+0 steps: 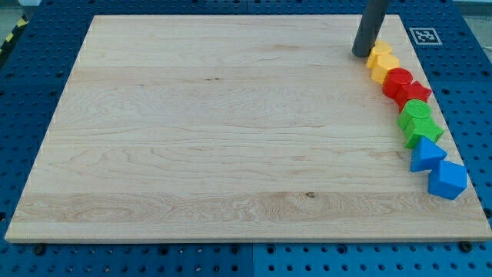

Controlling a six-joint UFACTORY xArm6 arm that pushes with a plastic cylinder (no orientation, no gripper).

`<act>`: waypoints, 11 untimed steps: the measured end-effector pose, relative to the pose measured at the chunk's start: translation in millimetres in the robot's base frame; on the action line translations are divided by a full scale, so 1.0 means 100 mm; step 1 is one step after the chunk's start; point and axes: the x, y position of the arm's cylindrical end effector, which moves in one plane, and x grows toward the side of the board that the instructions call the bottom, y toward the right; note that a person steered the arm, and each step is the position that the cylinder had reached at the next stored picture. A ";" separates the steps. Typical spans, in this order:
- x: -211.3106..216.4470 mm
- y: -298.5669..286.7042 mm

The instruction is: Slightly touch the yellow heart

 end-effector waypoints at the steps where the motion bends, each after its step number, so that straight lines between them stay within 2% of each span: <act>1: 0.00 0.00; 4: -0.31 0.00; 6: -0.28 0.35; 8: -0.02 0.41; 10: -0.13 0.51; 11: -0.06 0.78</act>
